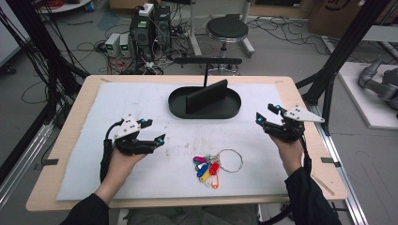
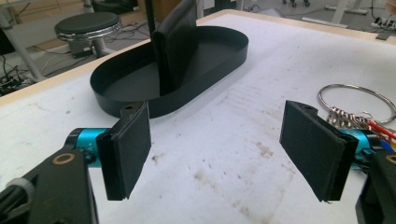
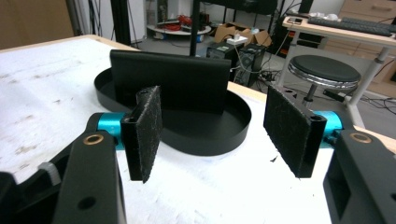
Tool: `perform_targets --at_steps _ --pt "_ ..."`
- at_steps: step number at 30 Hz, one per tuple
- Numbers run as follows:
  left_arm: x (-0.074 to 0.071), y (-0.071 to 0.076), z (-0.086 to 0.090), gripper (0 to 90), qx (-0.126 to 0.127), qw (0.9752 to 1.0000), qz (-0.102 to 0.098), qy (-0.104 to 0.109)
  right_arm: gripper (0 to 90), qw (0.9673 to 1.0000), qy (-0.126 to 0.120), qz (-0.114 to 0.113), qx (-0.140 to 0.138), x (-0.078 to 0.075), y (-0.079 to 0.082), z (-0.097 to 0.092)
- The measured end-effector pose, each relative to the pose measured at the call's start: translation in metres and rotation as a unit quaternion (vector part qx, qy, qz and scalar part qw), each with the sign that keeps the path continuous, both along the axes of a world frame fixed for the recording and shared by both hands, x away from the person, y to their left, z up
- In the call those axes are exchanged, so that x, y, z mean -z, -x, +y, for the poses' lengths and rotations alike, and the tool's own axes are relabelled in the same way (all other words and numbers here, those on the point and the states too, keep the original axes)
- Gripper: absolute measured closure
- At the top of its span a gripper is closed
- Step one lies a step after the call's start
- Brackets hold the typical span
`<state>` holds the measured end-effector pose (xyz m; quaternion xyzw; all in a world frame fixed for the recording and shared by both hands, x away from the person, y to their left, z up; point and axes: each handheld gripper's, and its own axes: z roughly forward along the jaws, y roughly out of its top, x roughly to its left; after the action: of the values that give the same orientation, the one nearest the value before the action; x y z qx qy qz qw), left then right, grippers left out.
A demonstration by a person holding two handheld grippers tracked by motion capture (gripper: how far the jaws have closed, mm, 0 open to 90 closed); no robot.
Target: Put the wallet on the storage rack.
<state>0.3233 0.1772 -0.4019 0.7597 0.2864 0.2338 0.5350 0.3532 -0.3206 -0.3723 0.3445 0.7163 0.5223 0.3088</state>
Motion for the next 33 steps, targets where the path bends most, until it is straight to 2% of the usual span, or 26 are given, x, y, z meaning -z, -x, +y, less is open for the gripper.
perform_targets --at_steps 4,8,11,15,18,21,27,33 --pt "0.004 0.003 0.009 24.4 -0.012 0.9999 0.001 0.006 38.4 1.0000 0.002 0.001 -0.004 0.004 0.009 -0.002" --pt "0.013 0.006 0.020 24.0 -0.030 0.9995 0.007 0.008 38.0 1.0000 -0.008 0.003 -0.004 0.010 0.014 -0.004" --pt "0.015 0.008 0.024 24.1 -0.029 0.9996 0.003 0.004 37.9 0.9999 -0.008 0.009 -0.004 0.013 0.016 -0.005" --pt "0.014 0.008 0.026 24.1 -0.029 0.9996 -0.005 0.000 37.7 0.9999 -0.009 0.010 -0.005 0.014 0.017 -0.008" --pt "0.013 0.008 0.028 24.0 -0.034 0.9994 -0.007 0.009 37.2 0.9999 -0.011 0.012 -0.003 0.015 0.018 -0.010" --pt "0.011 0.005 0.029 24.1 -0.036 0.9993 -0.010 0.008 37.1 0.9999 -0.008 0.012 -0.003 0.017 0.018 -0.011" --pt "0.011 0.003 0.029 24.1 -0.042 0.9990 -0.006 0.012 37.1 0.9998 -0.009 0.016 -0.005 0.020 0.020 -0.014" --pt "0.011 0.005 0.028 24.1 -0.046 0.9989 -0.008 0.007 36.9 0.9998 -0.009 0.015 -0.006 0.021 0.021 -0.018"
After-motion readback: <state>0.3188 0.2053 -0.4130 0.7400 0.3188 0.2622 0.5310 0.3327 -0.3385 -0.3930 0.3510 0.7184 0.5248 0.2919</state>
